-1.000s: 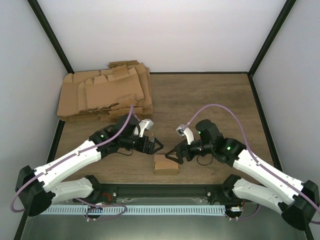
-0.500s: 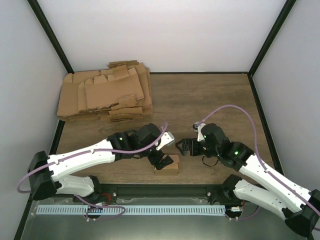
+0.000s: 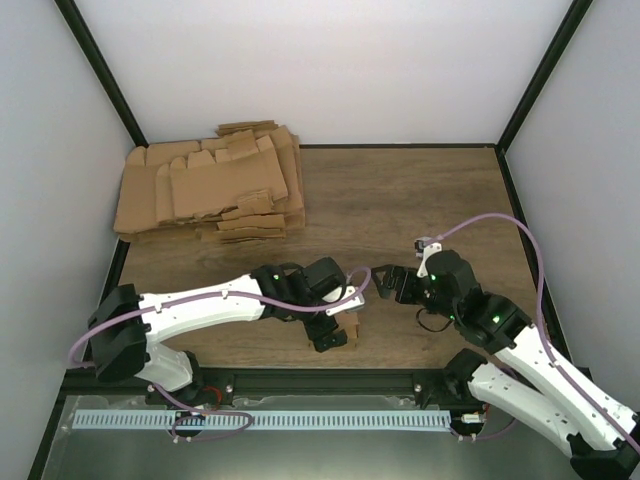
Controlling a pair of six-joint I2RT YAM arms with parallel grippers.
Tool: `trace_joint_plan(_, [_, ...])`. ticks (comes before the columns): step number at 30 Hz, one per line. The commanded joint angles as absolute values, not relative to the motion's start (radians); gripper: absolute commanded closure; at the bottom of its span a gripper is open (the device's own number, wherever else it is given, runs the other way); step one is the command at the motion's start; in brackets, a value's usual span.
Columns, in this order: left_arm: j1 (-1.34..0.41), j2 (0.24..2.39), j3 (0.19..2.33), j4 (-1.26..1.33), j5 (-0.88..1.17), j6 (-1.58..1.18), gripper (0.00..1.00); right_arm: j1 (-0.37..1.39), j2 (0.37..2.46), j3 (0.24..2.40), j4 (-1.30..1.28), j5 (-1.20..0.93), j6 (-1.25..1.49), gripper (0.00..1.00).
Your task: Fold the paper box
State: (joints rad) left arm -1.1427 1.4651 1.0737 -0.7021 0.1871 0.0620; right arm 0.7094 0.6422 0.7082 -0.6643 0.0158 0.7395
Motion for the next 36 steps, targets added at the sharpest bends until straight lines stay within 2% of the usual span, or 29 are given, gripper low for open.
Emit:
trace_joint_plan(1, [-1.144, 1.502, 1.111, -0.732, 0.137, 0.109, 0.0, 0.706, 0.647, 0.749, -0.662, 0.048, 0.753, 0.02])
trace_joint_plan(7, [-1.144, 1.536, 1.127, -0.754, 0.105, 0.128, 0.03, 0.706, 0.628, 0.739, -0.646, 0.05, 0.753, 0.03])
trace_joint_plan(15, [-1.148, 1.549, 1.162, -0.781, 0.03, 0.132, 0.22, 0.706, 0.627, 0.737, -0.642, 0.057, 0.747, 0.03])
trace_joint_plan(22, [-1.106, 1.574, 1.188, -0.801, -0.215, 0.08, 0.21, 0.706, 0.66, 0.716, -0.613, 0.025, 0.736, 0.04])
trace_joint_plan(28, [-0.915, 1.634, 1.21, -0.72, -0.243, 0.028, 0.22, 0.697, 0.73, 0.707, -0.565, -0.002, 0.719, 0.05])
trace_joint_plan(36, [-0.822, 1.693, 1.279, -0.678, -0.242, -0.018, 0.23, 0.57, 0.814, 0.677, -0.437, -0.175, 0.697, 0.05])
